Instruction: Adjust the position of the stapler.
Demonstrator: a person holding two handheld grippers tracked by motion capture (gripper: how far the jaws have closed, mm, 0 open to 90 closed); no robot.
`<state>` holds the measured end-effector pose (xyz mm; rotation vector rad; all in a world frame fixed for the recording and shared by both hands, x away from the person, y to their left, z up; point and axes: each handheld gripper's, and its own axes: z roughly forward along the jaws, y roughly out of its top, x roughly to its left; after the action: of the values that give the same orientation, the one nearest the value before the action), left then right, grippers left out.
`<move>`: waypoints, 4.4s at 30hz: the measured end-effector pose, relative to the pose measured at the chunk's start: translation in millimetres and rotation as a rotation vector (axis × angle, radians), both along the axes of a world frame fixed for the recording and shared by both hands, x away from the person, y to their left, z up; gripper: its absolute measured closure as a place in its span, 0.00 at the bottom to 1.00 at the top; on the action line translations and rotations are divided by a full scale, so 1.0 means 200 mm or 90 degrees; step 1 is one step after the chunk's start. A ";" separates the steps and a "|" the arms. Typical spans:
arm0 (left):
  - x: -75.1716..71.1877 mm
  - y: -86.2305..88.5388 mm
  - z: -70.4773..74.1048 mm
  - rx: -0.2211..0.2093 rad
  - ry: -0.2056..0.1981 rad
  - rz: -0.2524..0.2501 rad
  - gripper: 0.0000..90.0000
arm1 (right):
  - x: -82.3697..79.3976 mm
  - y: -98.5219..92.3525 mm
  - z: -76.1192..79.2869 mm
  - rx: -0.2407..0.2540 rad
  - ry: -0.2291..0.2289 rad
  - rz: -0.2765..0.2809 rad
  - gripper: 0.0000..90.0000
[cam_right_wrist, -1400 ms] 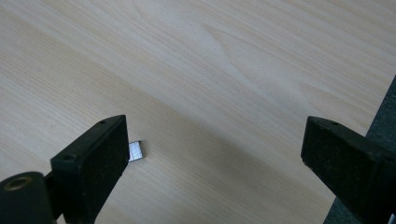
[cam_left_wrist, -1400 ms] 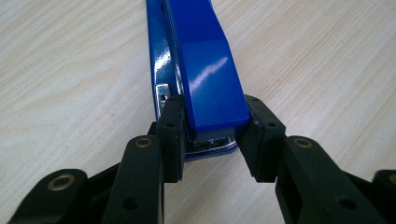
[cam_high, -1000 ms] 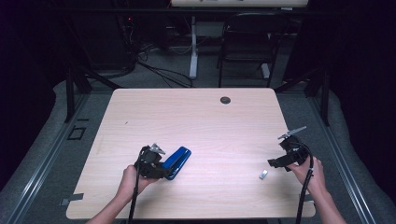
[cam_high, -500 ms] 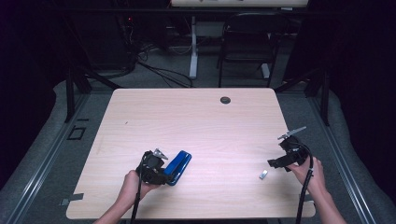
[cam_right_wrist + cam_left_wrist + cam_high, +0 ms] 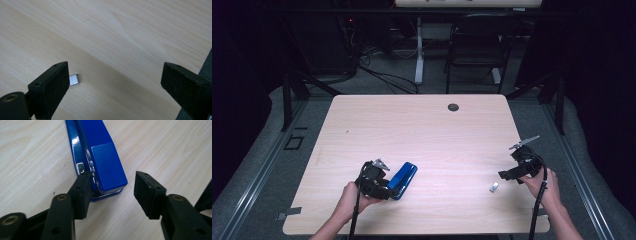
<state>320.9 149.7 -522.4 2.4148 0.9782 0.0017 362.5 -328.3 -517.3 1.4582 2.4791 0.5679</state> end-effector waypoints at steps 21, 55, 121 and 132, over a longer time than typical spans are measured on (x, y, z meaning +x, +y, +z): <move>0.07 0.16 -0.02 0.011 -0.027 0.067 0.79 | 0.00 0.00 0.00 -0.001 0.002 -0.004 0.10; 0.03 -0.05 -0.09 0.049 0.000 -0.035 1.00 | 0.00 0.01 -0.01 -0.003 0.011 0.000 0.11; 0.13 -0.04 0.05 -0.052 -0.089 0.021 0.18 | -0.04 0.57 0.05 0.062 0.012 0.127 0.05; 0.24 0.10 0.00 -0.038 -0.092 0.091 0.00 | -0.06 0.71 0.05 0.107 0.031 0.156 0.00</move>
<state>368.1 169.7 -523.3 2.2515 1.0661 0.1941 351.1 -185.8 -506.7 1.2432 2.7275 0.8123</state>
